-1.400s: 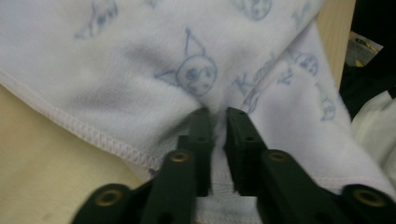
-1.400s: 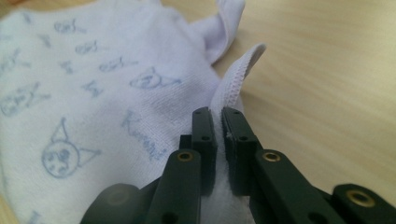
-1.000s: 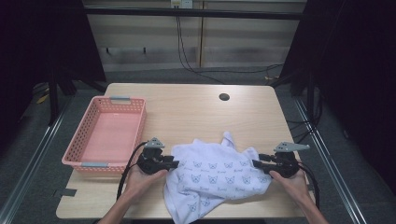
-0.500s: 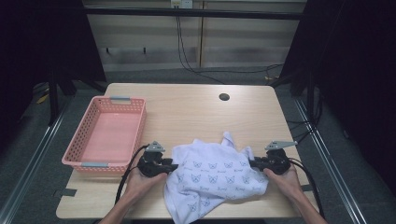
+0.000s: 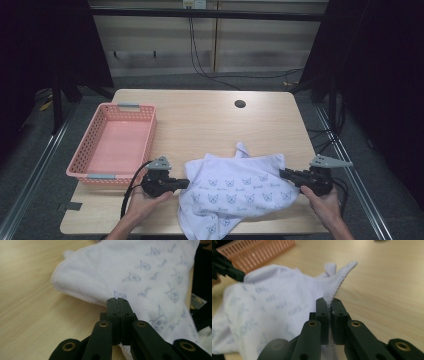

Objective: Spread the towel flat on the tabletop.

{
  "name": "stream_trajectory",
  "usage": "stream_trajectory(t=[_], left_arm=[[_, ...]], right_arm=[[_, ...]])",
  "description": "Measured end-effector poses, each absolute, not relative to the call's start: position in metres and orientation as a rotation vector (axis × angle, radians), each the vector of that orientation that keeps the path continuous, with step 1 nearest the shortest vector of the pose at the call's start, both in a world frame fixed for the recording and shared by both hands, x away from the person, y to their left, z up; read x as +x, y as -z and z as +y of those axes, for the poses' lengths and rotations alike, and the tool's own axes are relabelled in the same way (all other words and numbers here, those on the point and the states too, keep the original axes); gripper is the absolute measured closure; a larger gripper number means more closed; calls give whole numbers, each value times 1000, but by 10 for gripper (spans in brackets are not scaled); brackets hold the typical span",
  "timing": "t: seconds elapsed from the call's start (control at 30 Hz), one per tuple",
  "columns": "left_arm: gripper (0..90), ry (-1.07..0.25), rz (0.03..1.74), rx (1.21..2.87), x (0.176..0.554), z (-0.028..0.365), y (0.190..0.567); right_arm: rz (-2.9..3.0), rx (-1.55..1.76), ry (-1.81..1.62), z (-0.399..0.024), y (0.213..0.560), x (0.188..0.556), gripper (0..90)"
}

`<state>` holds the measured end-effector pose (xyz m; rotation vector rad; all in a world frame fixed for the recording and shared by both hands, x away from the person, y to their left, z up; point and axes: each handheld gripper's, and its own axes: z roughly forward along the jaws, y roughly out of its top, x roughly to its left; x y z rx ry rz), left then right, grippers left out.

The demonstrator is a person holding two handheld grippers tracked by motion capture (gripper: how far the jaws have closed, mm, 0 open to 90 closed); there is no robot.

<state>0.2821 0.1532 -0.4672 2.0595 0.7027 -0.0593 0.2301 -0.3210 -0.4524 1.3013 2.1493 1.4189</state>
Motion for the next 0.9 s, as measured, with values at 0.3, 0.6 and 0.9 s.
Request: stream_trajectory(t=[0.3,0.6,0.9], left_arm=[[890,-80,672,1925,283,173,417],[890,-250,672,1809,324,188,344],[885,-325,811,1757,404,183,327]], right_arm=[[1954,1185,-1568,-328,396,214,866],[1825,1080,-1623,-327,329,270,866],[1815,1144,-1555,-319,301,371,856]])
